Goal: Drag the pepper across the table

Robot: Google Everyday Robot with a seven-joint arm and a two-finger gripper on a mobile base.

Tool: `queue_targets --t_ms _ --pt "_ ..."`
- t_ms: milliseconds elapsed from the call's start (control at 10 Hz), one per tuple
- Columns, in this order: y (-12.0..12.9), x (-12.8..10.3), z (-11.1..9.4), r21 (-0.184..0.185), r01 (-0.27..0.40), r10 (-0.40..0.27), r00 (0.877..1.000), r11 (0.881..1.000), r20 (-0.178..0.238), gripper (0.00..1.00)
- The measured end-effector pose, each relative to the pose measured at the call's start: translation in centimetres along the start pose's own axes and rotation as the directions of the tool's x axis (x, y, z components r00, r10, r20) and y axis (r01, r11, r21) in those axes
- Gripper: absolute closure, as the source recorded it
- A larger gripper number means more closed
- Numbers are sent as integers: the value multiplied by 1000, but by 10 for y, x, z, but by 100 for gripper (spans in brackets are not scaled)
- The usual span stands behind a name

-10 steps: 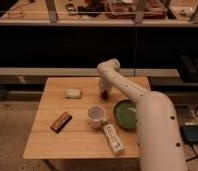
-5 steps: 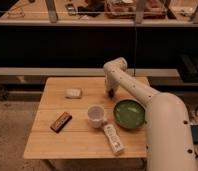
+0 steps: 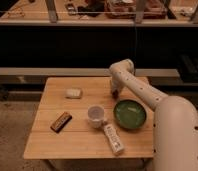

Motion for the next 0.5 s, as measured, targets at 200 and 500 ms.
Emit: queue_targets --t_ms 200,500 --pt "11 -3 -2 9 -25 25 1000 1000 -6 80" --pt "26 -11 -5 16 -48 48 999 999 2 80"
